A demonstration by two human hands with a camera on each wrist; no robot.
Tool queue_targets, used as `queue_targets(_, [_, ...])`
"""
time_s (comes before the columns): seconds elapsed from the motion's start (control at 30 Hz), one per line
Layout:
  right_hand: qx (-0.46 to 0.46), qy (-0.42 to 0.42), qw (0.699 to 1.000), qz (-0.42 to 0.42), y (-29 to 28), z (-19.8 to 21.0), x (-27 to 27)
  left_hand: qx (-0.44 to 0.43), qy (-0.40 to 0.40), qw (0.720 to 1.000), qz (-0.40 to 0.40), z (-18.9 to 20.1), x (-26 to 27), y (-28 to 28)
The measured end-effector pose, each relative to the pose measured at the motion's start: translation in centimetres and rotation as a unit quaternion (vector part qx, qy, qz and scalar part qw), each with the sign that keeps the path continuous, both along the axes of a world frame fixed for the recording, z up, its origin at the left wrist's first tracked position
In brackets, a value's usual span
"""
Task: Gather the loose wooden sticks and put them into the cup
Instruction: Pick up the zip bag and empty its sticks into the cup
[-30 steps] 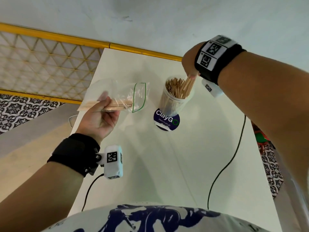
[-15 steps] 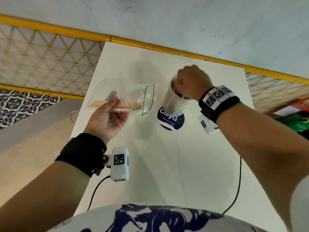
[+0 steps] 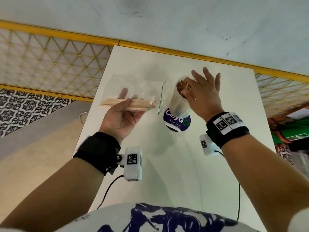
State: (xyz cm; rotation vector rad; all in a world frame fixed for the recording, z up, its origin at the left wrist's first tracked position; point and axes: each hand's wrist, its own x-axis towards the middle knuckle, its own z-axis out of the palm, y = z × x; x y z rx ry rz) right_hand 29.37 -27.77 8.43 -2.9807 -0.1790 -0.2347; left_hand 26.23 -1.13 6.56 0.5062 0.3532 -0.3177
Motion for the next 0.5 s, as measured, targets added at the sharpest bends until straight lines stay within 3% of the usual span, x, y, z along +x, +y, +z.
queue_targets(0.07, [0.147, -0.107, 0.983, 0.000, 1.3, 1.7, -1.4, -0.016, -0.029, 0.999, -0.021, 0.4, -0.2, 0.0])
queue_targets(0.13, [0.303, -0.020, 0.953, 0.007, 3.4, 3.1, -3.3, -0.025, -0.058, 0.997, -0.045, 0.8, -0.3, -0.4])
queue_targets(0.23, [0.431, 0.089, 0.898, 0.012, 5.8, 3.4, -5.5, -0.022, -0.080, 0.994, -0.074, 1.4, -0.4, -1.4])
queue_targets(0.33, [0.486, 0.134, 0.864, 0.021, 6.8, 3.0, -6.3, -0.025, -0.069, 0.995, -0.064, 2.1, -0.5, -2.5])
queue_targets(0.5, [0.474, 0.074, 0.877, -0.008, 7.7, 2.6, -7.1, -0.012, -0.032, 0.998, -0.062, 2.5, -1.2, -4.6])
